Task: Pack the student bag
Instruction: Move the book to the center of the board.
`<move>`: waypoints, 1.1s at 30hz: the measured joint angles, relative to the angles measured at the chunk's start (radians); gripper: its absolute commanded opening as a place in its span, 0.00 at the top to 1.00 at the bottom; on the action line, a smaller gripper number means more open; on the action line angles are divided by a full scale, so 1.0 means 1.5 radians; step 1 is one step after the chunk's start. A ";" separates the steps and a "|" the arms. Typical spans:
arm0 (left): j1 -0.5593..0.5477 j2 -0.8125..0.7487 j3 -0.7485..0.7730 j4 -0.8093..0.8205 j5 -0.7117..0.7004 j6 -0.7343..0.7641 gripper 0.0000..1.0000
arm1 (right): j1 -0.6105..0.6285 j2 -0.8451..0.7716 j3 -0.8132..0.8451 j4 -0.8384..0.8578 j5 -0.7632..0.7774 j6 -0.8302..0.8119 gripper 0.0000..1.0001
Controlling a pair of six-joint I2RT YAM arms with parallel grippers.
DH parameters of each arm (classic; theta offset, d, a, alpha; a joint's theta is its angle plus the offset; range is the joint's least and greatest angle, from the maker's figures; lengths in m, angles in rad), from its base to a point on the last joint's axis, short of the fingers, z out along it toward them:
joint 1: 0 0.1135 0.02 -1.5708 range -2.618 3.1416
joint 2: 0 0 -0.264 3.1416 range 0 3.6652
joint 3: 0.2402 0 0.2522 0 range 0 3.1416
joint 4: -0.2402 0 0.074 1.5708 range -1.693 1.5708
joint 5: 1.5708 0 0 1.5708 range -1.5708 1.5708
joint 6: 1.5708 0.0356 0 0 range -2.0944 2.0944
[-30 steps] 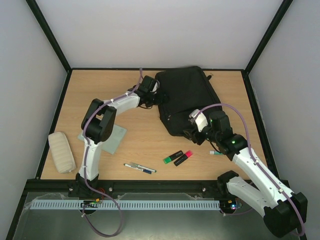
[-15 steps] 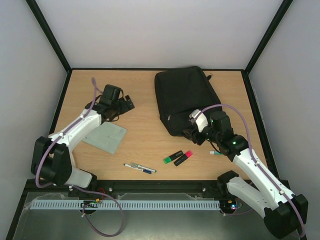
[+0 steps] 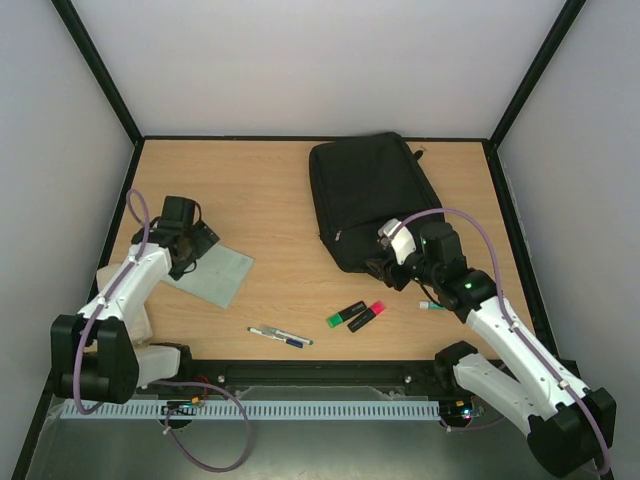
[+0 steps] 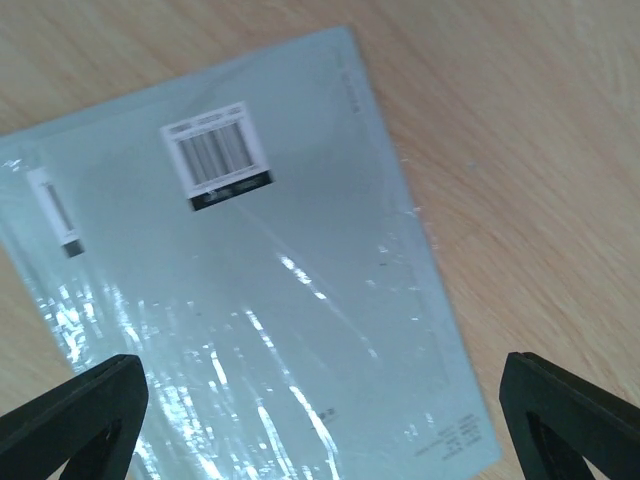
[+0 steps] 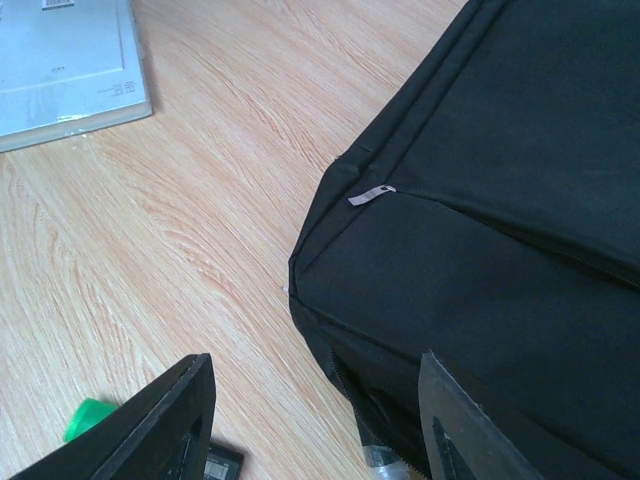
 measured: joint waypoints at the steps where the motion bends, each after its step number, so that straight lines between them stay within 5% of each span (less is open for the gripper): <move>1: 0.007 0.000 -0.002 -0.004 0.000 -0.001 0.00 | 0.000 0.001 0.000 0.000 -0.001 0.000 0.44; 10: 0.057 0.022 -0.095 -0.003 0.038 -0.009 0.00 | 0.000 0.013 0.000 0.000 -0.003 0.000 0.43; 23: 0.068 0.144 -0.077 0.124 0.087 0.039 0.02 | 0.000 0.042 0.004 -0.005 -0.032 0.019 0.44; 33: 0.013 0.269 0.022 0.220 0.068 0.092 0.04 | 0.013 0.336 0.206 -0.047 -0.129 0.066 0.47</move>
